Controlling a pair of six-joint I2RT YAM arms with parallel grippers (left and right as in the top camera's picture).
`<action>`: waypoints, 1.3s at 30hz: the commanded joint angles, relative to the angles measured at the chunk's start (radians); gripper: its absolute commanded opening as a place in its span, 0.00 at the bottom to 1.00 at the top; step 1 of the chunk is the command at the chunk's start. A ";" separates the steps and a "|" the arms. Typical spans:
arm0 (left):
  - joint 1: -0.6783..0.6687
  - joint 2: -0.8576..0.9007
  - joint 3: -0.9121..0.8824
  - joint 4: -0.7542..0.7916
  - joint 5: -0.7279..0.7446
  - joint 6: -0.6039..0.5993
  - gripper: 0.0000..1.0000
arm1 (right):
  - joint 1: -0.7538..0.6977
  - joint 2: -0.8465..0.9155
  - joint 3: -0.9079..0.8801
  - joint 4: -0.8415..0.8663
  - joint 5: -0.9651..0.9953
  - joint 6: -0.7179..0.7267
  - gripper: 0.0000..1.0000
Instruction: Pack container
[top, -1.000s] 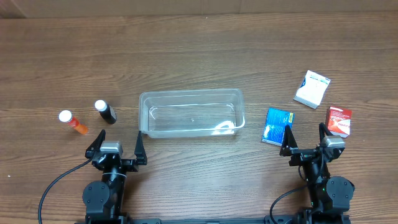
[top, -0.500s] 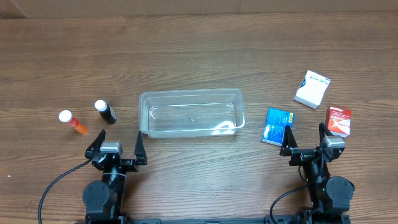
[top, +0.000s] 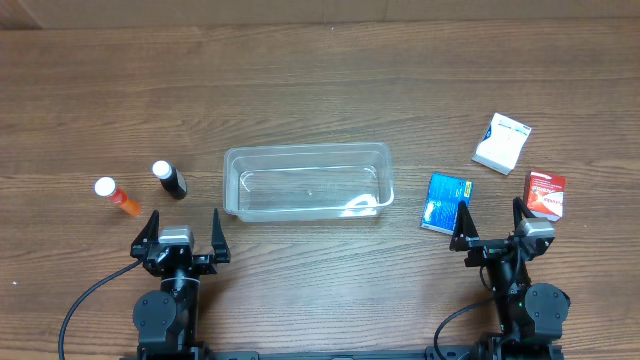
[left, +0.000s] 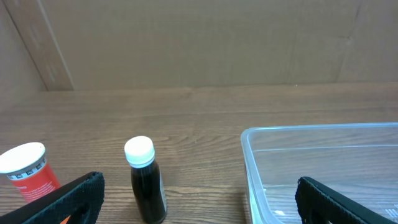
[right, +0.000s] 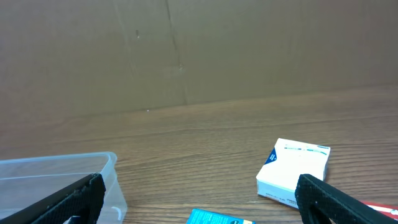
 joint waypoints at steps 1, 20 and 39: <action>-0.002 -0.009 -0.007 0.005 -0.007 -0.018 1.00 | 0.004 -0.006 -0.003 0.006 -0.018 0.005 1.00; -0.002 0.355 0.575 -0.418 -0.015 -0.220 1.00 | 0.004 0.737 0.539 -0.234 -0.062 0.104 1.00; 0.087 1.374 1.490 -1.229 -0.010 -0.270 1.00 | 0.003 1.302 1.209 -0.953 -0.074 0.006 1.00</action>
